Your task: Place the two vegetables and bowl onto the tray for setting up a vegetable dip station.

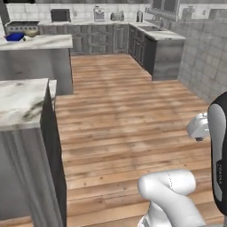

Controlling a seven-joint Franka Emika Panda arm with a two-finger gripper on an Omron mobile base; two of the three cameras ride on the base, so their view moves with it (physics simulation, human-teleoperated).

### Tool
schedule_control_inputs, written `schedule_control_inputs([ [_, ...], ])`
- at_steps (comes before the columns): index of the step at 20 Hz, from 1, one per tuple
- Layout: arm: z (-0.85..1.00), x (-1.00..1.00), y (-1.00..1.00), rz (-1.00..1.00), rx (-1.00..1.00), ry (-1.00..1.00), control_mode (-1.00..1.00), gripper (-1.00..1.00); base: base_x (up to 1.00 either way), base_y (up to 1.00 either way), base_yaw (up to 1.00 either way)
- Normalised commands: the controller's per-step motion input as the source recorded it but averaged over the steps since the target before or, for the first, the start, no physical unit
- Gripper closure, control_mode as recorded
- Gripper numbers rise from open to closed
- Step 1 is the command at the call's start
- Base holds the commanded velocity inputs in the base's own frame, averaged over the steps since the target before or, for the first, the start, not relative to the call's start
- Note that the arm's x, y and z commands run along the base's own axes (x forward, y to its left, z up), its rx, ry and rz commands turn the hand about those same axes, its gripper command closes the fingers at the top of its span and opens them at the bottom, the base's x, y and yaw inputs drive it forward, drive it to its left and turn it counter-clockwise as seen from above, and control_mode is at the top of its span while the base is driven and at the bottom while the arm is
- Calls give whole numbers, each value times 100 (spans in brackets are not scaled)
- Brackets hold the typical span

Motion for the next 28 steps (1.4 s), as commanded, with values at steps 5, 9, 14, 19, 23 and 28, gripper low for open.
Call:
schedule_control_inputs([
  [5,0,0,0,0,0,0,100,-100,36,-97,0],
  [9,0,0,0,0,0,0,100,-100,85,-81,0],
  [14,0,0,0,0,0,0,100,-100,100,-67,0],
  [19,0,0,0,0,0,0,100,-100,100,-39,0],
  [23,0,0,0,0,0,0,100,-100,100,-21,0],
  [28,0,0,0,0,0,0,100,-100,100,-8,0],
])
